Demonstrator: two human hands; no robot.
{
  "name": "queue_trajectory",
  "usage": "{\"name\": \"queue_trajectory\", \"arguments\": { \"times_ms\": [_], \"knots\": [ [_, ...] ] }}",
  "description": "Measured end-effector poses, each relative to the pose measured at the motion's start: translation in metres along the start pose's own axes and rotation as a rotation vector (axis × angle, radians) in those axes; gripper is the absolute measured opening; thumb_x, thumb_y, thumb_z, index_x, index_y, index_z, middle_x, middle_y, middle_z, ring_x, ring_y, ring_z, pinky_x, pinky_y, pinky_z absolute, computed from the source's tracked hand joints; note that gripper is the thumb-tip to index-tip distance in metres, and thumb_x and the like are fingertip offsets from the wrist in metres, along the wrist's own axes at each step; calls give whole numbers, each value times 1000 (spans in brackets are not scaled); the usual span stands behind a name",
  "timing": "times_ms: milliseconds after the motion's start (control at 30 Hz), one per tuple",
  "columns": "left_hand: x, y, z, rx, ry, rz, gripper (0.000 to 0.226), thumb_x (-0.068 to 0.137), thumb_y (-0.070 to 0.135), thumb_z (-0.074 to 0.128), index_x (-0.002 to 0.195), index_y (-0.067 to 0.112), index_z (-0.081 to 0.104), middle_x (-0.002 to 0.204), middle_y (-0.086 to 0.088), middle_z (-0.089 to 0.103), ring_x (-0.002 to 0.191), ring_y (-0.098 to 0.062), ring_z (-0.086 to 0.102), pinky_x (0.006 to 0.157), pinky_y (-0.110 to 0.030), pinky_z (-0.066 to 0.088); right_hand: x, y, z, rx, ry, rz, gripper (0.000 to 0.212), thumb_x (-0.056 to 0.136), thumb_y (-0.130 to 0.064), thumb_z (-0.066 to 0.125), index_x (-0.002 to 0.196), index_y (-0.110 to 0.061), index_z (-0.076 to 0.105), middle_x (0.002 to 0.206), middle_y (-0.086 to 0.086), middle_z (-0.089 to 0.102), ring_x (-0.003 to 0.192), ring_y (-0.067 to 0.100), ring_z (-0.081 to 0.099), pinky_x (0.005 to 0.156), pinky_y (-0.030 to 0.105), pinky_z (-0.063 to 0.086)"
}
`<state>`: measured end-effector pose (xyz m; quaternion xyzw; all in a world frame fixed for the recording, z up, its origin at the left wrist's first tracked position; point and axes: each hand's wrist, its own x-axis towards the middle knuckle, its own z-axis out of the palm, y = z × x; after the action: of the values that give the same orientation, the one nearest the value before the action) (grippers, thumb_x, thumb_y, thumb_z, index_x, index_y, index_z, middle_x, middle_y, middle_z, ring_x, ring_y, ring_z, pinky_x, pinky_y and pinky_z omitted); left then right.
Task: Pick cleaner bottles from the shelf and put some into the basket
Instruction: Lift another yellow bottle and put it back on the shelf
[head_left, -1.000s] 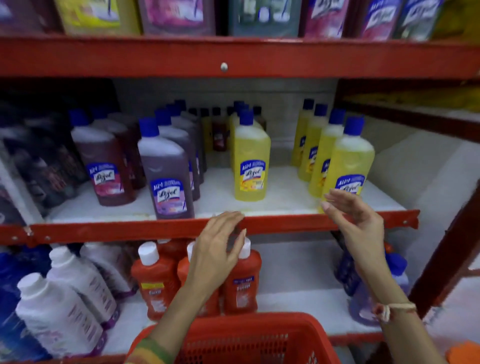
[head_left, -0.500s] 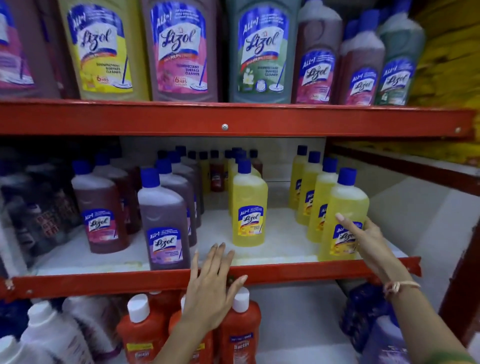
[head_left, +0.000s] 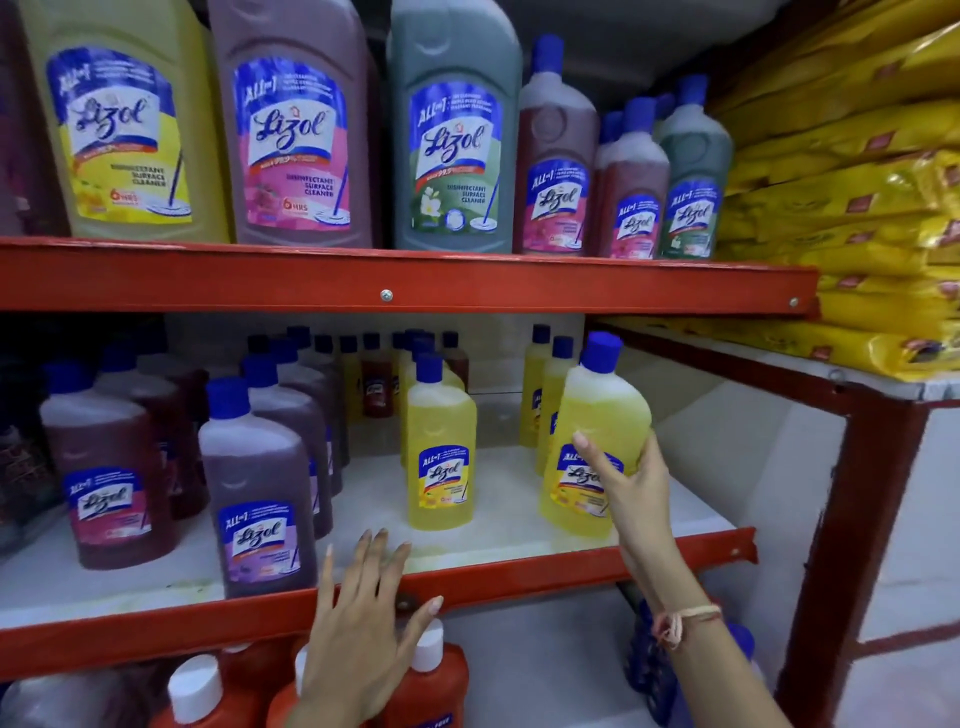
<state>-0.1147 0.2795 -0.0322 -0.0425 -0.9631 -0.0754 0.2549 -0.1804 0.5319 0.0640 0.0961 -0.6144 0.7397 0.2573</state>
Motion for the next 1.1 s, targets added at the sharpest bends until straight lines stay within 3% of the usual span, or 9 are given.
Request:
{"name": "queue_trajectory", "arguments": {
  "times_ms": [133, 267, 400, 500, 567, 667, 767, 967, 1100],
  "knots": [
    [-1, 2, -2, -29, -14, -24, 78, 81, 70, 18, 130, 19, 52, 143, -9, 48, 137, -25, 35, 111, -36, -10, -19, -18, 21, -285, 111, -280, 51, 67, -51, 80, 105, -32, 53, 98, 5, 70, 82, 14, 69, 67, 32, 59],
    [0, 3, -4, -12, -12, -20, 85, 78, 74, 9, 137, 23, 42, 151, -6, 36, 143, -21, 21, 109, -34, -19, -38, -21, 35, -653, 248, -599, 63, 71, -49, 72, 118, -11, 55, 101, 8, 64, 90, 29, 57, 75, 48, 51],
    [2, 0, -2, -1, -5, -19, 88, 74, 76, 0, 143, 28, 28, 157, -2, 21, 146, -16, 6, 107, -34, -26, -43, -18, 41, -808, 294, -682, 59, 73, -43, 71, 117, -7, 56, 96, 13, 64, 86, 33, 58, 77, 52, 48],
    [1, -2, 1, 7, -2, -31, 90, 73, 76, -1, 142, 27, 28, 157, -3, 22, 146, -17, 6, 106, -35, -26, -43, -18, 38, -559, 155, -567, 60, 72, -50, 72, 118, -18, 51, 104, 7, 64, 92, 23, 59, 79, 32, 51],
    [0, -1, -2, -8, -22, -42, 92, 74, 78, 1, 137, 23, 42, 151, -6, 36, 143, -21, 21, 108, -34, -21, -39, -22, 34, -235, 9, -376, 58, 70, -46, 80, 116, -25, 52, 103, 4, 68, 90, 15, 67, 68, 20, 56],
    [-1, 2, -6, -36, -79, -46, 91, 80, 75, 1, 123, 18, 58, 139, -11, 53, 134, -27, 41, 109, -35, -12, -31, -23, 30, 233, -195, -54, 71, 60, -46, 86, 120, -22, 55, 98, -2, 76, 84, 18, 75, 59, 31, 62],
    [-1, 2, -6, -64, -82, -55, 92, 80, 75, 0, 120, 19, 60, 138, -11, 54, 133, -27, 43, 110, -34, -11, -30, -13, 32, 532, -366, 183, 99, 50, -53, 89, 128, -7, 49, 108, 10, 71, 89, 25, 72, 70, 41, 63],
    [-1, 6, -11, -43, -77, -42, 94, 81, 73, -4, 116, 17, 62, 133, -12, 58, 128, -27, 49, 111, -35, -7, -33, 2, 32, 636, -541, 269, 96, 50, -53, 88, 124, -4, 52, 103, 13, 75, 93, 27, 73, 74, 42, 61],
    [0, 1, -5, 18, 5, -23, 109, 62, 78, -24, 137, 27, 37, 155, -2, 28, 145, -17, 15, 113, -39, -12, -16, -3, 17, 533, -591, 239, 86, 53, -51, 88, 119, -5, 56, 102, 10, 76, 92, 25, 73, 75, 41, 62]
  ]
}}
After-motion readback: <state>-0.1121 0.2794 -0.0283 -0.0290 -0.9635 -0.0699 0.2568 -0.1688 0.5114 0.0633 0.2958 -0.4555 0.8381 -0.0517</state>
